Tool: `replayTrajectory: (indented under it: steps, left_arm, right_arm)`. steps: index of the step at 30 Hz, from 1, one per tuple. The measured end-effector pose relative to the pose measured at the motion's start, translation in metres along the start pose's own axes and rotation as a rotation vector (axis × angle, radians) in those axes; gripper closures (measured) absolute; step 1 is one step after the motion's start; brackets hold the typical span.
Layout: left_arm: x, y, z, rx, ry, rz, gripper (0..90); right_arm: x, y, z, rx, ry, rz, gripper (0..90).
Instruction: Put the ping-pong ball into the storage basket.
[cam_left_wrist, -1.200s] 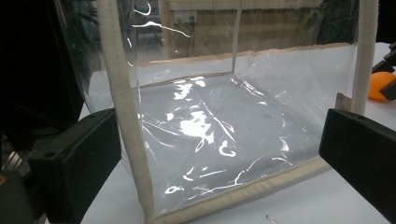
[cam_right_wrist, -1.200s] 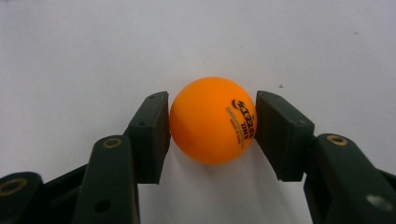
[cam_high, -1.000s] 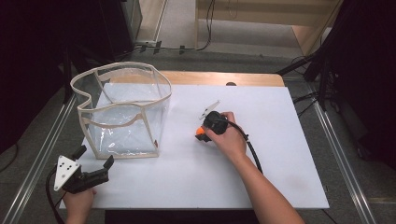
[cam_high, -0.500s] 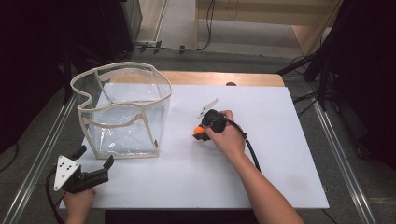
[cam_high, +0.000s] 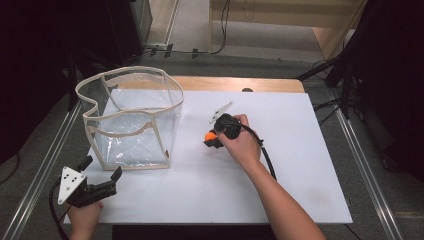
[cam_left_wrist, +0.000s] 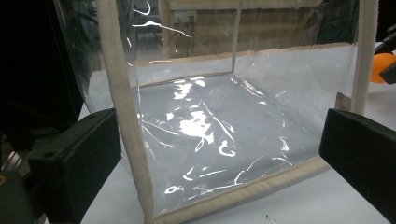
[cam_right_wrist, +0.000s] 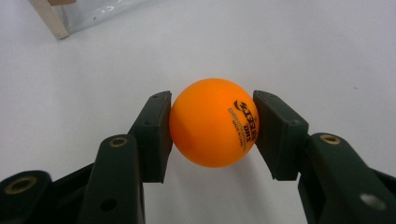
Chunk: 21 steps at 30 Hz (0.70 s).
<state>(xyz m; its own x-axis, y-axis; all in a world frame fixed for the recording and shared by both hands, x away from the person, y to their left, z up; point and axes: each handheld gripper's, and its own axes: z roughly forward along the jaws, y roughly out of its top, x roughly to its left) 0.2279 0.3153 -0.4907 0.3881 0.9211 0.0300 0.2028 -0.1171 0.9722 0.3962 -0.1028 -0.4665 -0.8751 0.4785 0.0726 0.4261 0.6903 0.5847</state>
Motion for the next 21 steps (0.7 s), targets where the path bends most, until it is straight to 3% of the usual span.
replayTrajectory:
  steps: [21]
  left_arm:
    - [0.0, 0.0, 0.0, 0.004, 0.0, 0.001, 0.0]
  right_arm:
    - [0.0, 0.023, -0.014, -0.021, 0.007, -0.025, 48.0]
